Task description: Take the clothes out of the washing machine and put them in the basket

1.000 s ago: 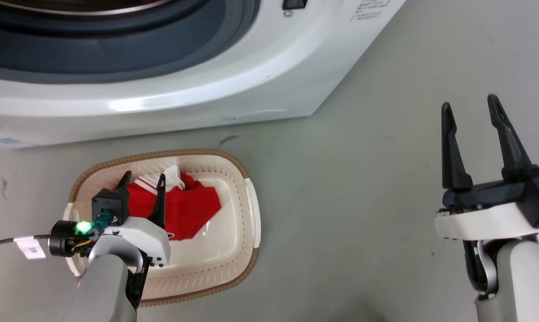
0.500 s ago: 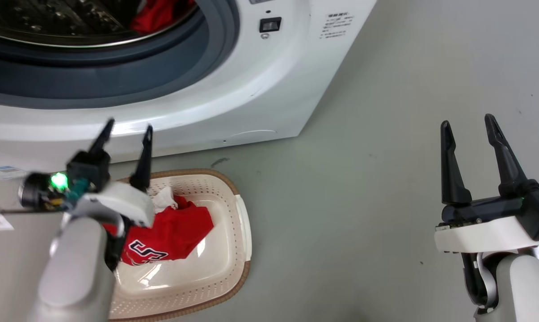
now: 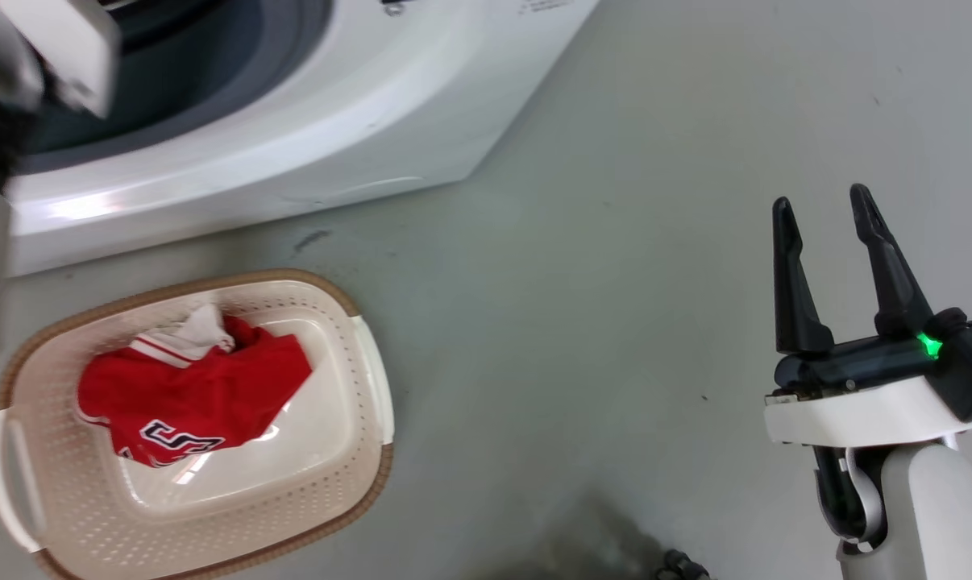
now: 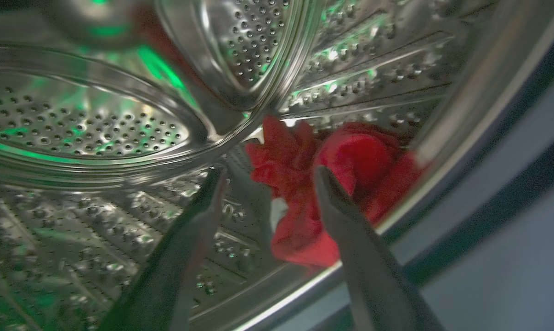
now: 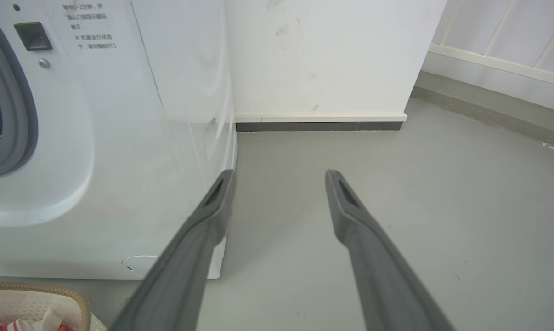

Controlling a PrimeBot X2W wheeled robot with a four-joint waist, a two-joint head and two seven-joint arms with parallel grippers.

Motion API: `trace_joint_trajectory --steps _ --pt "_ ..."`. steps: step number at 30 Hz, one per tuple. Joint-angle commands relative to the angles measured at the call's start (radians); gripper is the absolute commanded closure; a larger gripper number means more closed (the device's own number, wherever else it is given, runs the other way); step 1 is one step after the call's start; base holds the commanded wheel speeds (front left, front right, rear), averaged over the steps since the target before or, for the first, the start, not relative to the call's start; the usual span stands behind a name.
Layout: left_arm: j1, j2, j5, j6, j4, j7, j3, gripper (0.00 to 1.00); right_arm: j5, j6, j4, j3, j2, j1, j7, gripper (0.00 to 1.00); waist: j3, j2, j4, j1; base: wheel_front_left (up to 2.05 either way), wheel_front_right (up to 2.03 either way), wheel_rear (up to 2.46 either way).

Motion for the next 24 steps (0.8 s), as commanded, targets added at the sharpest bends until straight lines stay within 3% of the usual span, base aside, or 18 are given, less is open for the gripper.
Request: trace_joint_trajectory --steps 1,6,10,18,24 --pt "-0.069 0.033 -0.016 0.000 0.019 0.038 -0.023 0.00 0.015 -0.001 -0.006 0.010 0.001 -0.016 -0.003 0.00 0.054 -0.0001 -0.055 0.0000 0.00 0.00 0.00" --pt "-0.270 0.126 -0.115 0.000 0.103 0.227 -0.143 0.00 0.054 -0.001 0.003 0.064 0.001 -0.027 -0.003 0.00 0.105 -0.0001 -0.127 0.0000 0.00 0.00 0.00" --pt "-0.405 0.168 -0.203 0.001 0.149 0.374 -0.218 0.00 0.080 -0.001 0.001 0.098 0.001 -0.030 -0.003 0.00 0.143 -0.0001 -0.166 0.0000 0.00 0.00 0.00" --pt "-0.539 0.199 -0.333 0.000 0.258 0.605 -0.264 0.00 0.123 -0.001 -0.016 0.144 0.001 -0.036 -0.003 0.00 0.195 -0.0001 -0.213 0.0000 0.00 0.00 0.00" --pt "-0.529 0.193 -0.377 0.000 0.296 0.658 -0.283 0.00 0.131 -0.001 -0.022 0.145 0.001 -0.030 -0.003 0.00 0.214 -0.0001 -0.213 0.0000 0.00 0.00 0.00"
